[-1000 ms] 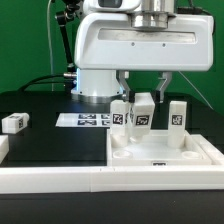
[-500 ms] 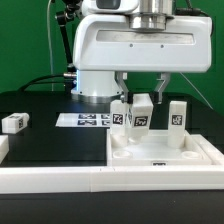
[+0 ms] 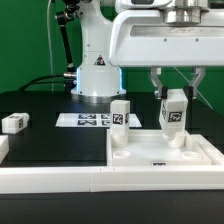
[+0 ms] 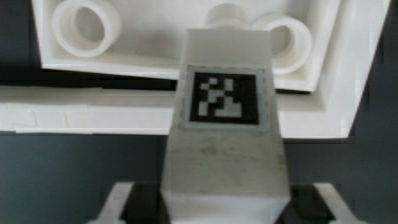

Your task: Assemble square table

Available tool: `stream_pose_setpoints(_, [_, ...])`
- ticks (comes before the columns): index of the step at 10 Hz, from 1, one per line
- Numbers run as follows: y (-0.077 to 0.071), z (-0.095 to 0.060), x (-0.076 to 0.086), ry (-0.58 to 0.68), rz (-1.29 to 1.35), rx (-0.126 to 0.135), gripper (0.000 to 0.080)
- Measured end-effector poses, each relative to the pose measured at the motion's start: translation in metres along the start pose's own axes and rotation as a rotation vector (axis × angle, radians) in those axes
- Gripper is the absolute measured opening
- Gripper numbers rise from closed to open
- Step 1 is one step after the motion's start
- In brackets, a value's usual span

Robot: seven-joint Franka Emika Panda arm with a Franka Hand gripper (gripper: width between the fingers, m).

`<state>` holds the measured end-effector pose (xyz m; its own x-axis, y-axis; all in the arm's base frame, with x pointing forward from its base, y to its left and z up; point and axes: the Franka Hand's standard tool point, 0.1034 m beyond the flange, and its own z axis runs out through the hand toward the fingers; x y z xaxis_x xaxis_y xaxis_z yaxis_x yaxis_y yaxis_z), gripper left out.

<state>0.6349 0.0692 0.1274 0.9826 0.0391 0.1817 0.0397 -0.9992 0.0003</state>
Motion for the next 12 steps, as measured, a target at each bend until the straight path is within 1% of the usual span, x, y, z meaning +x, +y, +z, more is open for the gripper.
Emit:
stream_pose_setpoints(1, [0.0, 0.001, 0.0, 0.01, 0.0, 0.0, 0.029])
stream_pose_setpoints(2, [-0.002, 0.0, 0.006, 0.105, 0.008, -0.001, 0.029])
stream_pose_setpoints(3, [-0.008, 0.002, 0.002, 0.199, 0.009, 0.002, 0.029])
stream_pose_setpoints(4, [-0.014, 0.005, -0.005, 0.228, 0.005, 0.005, 0.029])
stream_pose_setpoints(5, [-0.022, 0.005, -0.006, 0.26, -0.001, 0.008, 0.029])
stream_pose_setpoints(7, [-0.032, 0.006, -0.008, 0.253, -0.019, 0.012, 0.029])
stream_pose_setpoints(12, [-0.032, 0.008, -0.009, 0.25, -0.027, 0.01, 0.029])
